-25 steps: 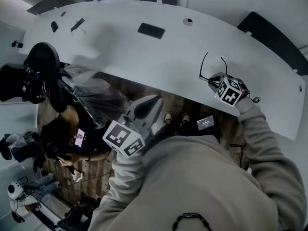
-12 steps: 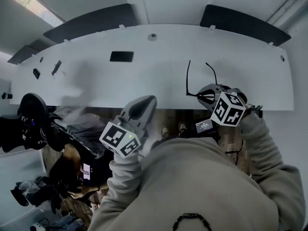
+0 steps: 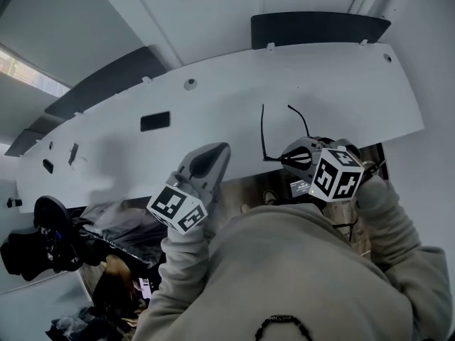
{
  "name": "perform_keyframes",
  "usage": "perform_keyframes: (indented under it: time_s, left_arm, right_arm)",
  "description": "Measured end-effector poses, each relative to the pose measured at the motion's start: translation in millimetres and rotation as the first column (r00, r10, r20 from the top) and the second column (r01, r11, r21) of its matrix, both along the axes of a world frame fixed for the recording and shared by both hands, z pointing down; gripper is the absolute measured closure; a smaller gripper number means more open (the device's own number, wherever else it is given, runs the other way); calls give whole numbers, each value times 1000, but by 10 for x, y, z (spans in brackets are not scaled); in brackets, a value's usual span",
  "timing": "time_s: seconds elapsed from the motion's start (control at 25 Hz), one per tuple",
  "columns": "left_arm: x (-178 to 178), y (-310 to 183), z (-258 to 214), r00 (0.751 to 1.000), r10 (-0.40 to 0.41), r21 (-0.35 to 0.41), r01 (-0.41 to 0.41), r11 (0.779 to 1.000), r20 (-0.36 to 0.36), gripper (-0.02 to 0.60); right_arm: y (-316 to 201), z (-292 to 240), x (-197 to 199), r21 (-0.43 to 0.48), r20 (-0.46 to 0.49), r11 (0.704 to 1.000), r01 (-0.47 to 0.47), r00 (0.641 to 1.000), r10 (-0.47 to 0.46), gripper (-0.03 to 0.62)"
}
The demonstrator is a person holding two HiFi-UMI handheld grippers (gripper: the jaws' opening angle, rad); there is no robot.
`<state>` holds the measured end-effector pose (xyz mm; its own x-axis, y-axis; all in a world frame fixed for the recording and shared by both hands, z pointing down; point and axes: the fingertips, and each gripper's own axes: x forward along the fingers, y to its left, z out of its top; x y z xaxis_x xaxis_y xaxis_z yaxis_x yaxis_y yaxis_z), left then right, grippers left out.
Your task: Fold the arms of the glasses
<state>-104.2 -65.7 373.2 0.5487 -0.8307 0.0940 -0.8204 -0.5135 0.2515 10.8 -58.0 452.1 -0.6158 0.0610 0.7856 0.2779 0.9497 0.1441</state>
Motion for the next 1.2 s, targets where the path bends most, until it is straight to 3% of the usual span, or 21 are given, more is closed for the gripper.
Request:
perform_keyframes:
  time_s: [0.4,0.76,0.96,1.2]
  left_arm:
    - [436,-275,-72,985,138,21,-141,990,108,577]
    - [623,-339,-191,972,178,54,-187,981,151,575]
    - [811,-187,-374,936,299,101,-321,942,186,575]
    - [892,-162,-494,918,292,160,-341,927,267,561]
  right_arm:
    - [13,-270,270,-58,76,997,-49,996,53,534]
    - [152,-408,387,-86,111,995,-58,992,67,534]
    - [306,-559,414,-153,158,987,-54,984,79,534]
    - [468,-739,391,-290,223,954,-71,965,139,534]
